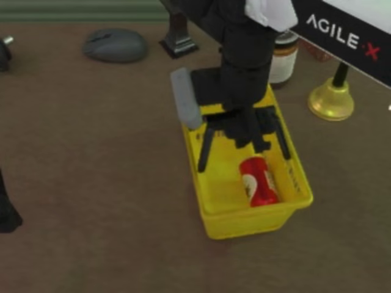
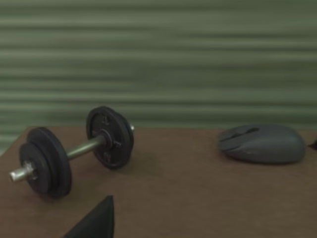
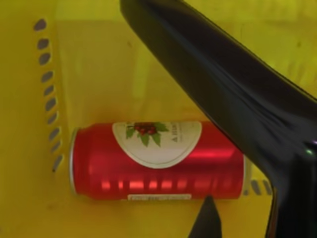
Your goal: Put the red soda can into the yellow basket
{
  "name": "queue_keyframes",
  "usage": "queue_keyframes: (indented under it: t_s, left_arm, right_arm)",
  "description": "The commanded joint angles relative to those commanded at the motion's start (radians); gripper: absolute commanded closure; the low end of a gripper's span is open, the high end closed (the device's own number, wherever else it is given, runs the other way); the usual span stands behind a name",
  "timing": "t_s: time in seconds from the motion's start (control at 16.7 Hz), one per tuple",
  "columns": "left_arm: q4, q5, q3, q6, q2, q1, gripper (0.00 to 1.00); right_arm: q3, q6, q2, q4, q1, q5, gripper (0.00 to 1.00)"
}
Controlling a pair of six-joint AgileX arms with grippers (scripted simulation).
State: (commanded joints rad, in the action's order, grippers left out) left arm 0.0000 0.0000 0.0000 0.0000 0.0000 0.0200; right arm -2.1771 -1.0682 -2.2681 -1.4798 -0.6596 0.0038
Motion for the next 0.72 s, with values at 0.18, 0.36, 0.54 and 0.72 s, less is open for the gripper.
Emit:
queue_keyframes:
  t_s: [0.18,0.36,0.54,0.72]
  left_arm:
    - [0.000,0.000,0.000,0.000,0.000,0.000,0.00]
    - [0.000,0.000,0.000,0.000,0.000,0.000,0.00]
    - [0.000,0.000,0.000,0.000,0.000,0.000,0.00]
    - [0.000,0.000,0.000,0.000,0.000,0.000,0.00]
  right_arm:
    - [0.000,0.000,0.000,0.000,0.000,0.000,1.00]
    - [-0.018,-0.005,-0.003,-0.018,0.002,0.000,1.00]
    - [-0.111,-0.019,-0.008,-0.108,0.015,0.000,1.00]
    - [-0.199,-0.034,-0.005,-0.195,0.027,0.000,1.00]
